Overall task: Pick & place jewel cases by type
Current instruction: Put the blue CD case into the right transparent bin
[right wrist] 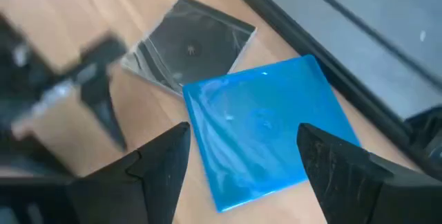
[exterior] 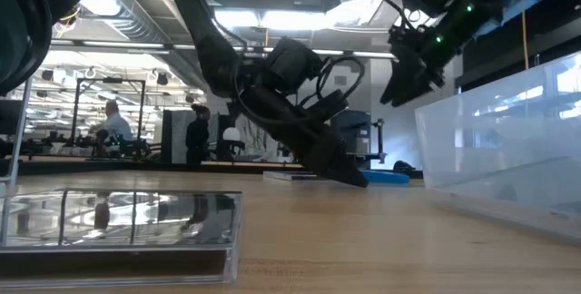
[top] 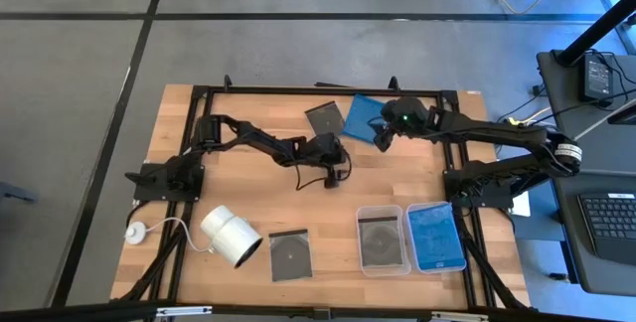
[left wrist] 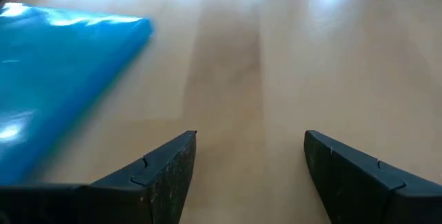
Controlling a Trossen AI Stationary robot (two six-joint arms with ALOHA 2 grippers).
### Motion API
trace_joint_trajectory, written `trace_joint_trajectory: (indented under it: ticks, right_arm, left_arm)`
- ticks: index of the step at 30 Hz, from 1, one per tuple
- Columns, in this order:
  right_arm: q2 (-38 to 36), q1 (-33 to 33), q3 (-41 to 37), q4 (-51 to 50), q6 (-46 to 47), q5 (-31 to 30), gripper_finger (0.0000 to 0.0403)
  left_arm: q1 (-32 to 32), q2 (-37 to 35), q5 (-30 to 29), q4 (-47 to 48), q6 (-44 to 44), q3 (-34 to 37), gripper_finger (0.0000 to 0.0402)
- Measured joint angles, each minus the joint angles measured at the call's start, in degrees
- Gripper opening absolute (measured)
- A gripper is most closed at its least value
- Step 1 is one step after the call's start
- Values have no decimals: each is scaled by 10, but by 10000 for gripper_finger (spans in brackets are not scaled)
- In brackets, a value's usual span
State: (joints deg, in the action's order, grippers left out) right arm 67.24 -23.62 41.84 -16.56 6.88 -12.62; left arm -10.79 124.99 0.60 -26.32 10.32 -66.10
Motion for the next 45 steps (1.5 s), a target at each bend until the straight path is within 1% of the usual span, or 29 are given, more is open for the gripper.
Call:
trace_joint_trajectory:
  ticks: [1,3,5,7,8,9,12,13,17,20,22,26,30,33,37,40,43,45]
  right_arm:
    - [0,0,-7,9,-20,0,269]
    - [0,0,-18,21,-24,0,269]
    - [1,-3,-27,31,15,2,269]
    - [2,-4,-34,31,72,2,269]
    - [4,-4,-38,33,104,1,269]
    - [5,-5,-42,34,135,1,269]
    - [12,-9,-57,49,201,2,269]
    - [14,-12,-64,54,218,2,269]
    - [26,-27,-82,77,291,2,269]
    - [40,-47,-86,83,318,6,269]
    - [51,-61,-86,87,319,17,269]
    - [76,-88,-83,89,316,54,269]
    - [106,-110,-72,93,317,72,269]
    - [139,-122,-69,95,317,98,269]
    - [177,-127,-69,140,287,108,269]
    - [188,-127,-69,198,267,108,269]
    - [195,-127,-67,246,219,107,269]
    - [205,-127,-67,262,182,97,269]
  left_arm:
    - [0,-10,-20,15,3,0,265]
    - [-3,-42,-85,66,2,2,265]
    - [-13,-78,-142,94,-3,1,265]
    - [-26,-107,-170,104,-14,0,265]
    - [-36,-116,-162,106,-22,0,265]
    - [-47,-124,-138,105,-30,0,265]
    - [-89,-129,-36,83,-69,-1,265]
    - [-105,-128,-12,82,-89,-1,265]
    - [-159,-100,53,40,-162,0,265]
    - [-177,-96,90,9,-210,-4,259]
    - [-180,-99,95,18,-223,-14,251]
    - [-170,-98,89,89,-211,-45,230]
    - [-150,-98,56,148,-180,-90,211]
    - [-142,-98,15,213,-150,-133,199]
    - [-146,-98,-13,314,-110,-196,175]
    - [-150,-98,-16,328,-100,-210,150]
    - [-153,-98,-6,333,-100,-211,127]
    - [-154,-98,3,340,-100,-211,115]
